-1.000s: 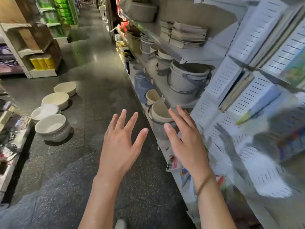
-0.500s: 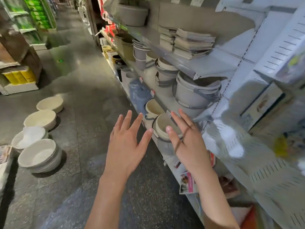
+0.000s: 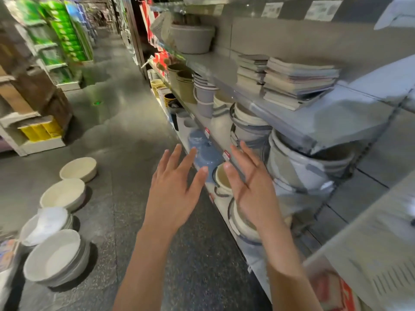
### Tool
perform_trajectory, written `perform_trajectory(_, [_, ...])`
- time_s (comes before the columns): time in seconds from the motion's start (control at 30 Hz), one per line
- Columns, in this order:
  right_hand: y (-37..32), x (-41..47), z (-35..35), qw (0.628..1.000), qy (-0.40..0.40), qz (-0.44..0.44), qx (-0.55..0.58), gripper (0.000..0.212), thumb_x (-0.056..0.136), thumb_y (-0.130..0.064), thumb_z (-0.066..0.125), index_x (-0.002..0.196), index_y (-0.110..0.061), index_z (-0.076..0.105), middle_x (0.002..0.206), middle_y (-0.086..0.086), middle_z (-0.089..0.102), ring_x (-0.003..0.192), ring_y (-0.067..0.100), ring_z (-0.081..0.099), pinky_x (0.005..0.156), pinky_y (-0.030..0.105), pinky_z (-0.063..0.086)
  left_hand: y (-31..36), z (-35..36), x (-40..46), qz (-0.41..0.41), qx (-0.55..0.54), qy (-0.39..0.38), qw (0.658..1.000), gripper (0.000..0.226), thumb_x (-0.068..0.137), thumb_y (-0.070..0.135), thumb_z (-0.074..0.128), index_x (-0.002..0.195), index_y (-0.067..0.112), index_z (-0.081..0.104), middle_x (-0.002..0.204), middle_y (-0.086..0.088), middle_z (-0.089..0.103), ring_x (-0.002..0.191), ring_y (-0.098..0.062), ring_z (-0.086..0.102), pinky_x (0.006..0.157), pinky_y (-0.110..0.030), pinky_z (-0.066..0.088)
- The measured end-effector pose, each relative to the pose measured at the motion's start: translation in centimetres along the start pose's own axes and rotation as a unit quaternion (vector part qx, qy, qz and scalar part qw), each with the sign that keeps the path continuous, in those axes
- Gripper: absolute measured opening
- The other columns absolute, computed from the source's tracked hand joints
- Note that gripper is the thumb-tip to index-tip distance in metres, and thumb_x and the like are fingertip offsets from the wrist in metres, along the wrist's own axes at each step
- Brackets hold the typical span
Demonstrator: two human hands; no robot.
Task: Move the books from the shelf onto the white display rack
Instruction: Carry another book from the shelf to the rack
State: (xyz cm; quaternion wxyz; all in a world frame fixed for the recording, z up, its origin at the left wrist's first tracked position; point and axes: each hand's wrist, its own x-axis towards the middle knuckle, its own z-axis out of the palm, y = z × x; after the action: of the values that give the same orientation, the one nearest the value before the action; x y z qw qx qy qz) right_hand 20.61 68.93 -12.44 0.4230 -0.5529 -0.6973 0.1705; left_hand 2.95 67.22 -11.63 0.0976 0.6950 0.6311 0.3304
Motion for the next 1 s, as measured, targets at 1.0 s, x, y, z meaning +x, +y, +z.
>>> perform_trajectory(1.0, [5.0,37.6,16.9,0.973,0.176,0.133,-0.063,0.064,0.097,-0.064,0.035,0.148,-0.026,0.043,0.159,-0.009,0.03,0.14,-0.007,0.02,0.116,0.024,0.023,-16.1,7.5,46.8,0.163,-0.092,-0.133,0.973,0.081,0.087,0.076,0.013,0.154,0.035,0.031,0.166,0.003,0.018,0.153,-0.018,0.006,0.122,-0.042,0.013])
